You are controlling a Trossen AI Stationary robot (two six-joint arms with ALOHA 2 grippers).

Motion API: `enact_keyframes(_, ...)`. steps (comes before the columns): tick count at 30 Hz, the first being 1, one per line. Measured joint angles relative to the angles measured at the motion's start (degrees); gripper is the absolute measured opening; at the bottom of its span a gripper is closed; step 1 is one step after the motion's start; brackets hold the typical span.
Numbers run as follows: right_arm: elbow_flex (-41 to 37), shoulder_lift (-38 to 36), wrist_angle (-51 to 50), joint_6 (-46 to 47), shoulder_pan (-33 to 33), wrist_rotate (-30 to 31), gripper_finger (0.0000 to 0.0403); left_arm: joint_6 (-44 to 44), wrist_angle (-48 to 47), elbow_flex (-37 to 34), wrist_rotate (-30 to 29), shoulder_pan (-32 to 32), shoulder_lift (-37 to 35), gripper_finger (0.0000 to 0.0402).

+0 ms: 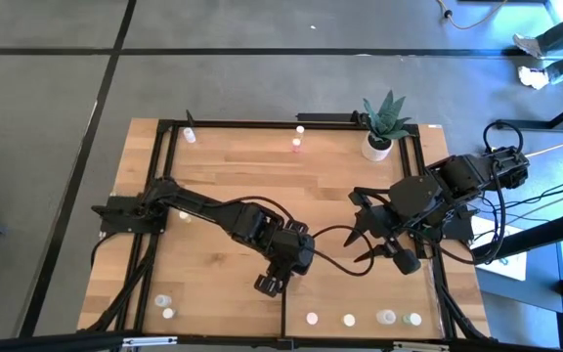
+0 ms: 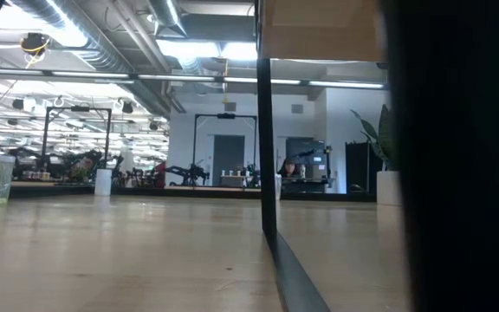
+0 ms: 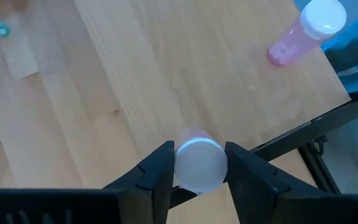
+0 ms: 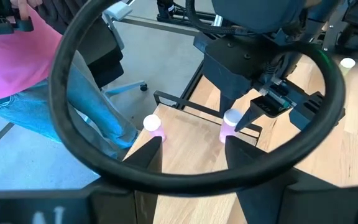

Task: Pick and place medicine bottles onto shelf by color
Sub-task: Put the bottom pink pill bottle on the shelf aligned with the other pink pill bottle

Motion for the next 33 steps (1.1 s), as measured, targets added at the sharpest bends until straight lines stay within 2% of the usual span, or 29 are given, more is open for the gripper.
enact_keyframes(11,0.0,0.0,0.0,-0.04,0.0,0.0,0.0178,0.02,0.02,0.0,-0.39,-0.02,0.02,0.0168)
enact_keyframes(27,0.0,0.0,0.0,-0.06,0.0,0.02,0.0178,1.62,-0.21,0.03,-1.99,0.12,-0.08,0.017)
enact_keyframes(33,0.0,0.0,0.17,-0.06,0.0,0.31,0.0178,-0.18,-2.79,2.09,-4.58,0.96,-2.09,0.017)
